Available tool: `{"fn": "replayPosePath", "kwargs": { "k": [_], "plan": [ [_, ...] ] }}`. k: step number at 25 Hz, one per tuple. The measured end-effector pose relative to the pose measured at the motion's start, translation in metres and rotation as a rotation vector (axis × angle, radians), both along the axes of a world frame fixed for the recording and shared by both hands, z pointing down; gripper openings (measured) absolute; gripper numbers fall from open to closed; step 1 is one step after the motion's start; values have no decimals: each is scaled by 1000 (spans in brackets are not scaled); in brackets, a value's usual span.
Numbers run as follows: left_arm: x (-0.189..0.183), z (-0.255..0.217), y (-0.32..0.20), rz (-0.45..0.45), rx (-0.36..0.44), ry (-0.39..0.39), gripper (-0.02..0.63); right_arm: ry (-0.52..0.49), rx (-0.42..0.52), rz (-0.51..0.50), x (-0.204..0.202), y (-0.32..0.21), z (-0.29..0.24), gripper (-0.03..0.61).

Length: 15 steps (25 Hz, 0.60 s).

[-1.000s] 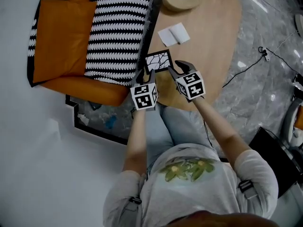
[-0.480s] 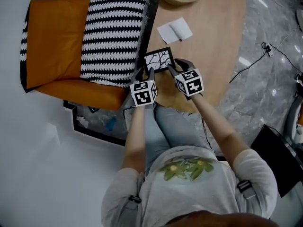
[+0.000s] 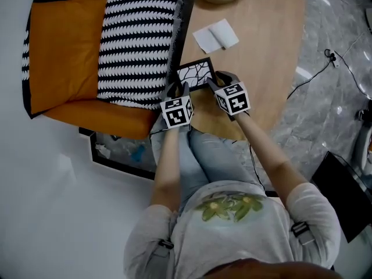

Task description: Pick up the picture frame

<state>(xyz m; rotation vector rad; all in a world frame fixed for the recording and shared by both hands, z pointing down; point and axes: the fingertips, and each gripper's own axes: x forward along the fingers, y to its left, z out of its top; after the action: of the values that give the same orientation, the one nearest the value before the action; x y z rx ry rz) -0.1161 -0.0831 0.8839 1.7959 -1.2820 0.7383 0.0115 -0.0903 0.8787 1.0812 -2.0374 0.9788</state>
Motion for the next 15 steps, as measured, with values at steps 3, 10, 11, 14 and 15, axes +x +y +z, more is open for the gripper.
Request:
{"fn": "replayPosePath", "kwargs": {
  "k": [3, 10, 11, 14, 15],
  "plan": [
    [-1, 6, 1, -4, -14, 3, 156, 19, -4, -7, 0, 1, 6, 143],
    [0, 12, 2, -3, -17, -3, 156, 22, -25, 5, 5, 4, 15, 132],
    [0, 12, 2, -1, -15, -4, 156, 20, -25, 8, 5, 5, 16, 126],
    [-1, 11, 4, 2, -19, -8, 153, 32, -33, 11, 4, 6, 15, 123],
    [-2, 10, 4, -1, -23, -8, 152, 42, -35, 10, 5, 6, 15, 116]
  ]
}}
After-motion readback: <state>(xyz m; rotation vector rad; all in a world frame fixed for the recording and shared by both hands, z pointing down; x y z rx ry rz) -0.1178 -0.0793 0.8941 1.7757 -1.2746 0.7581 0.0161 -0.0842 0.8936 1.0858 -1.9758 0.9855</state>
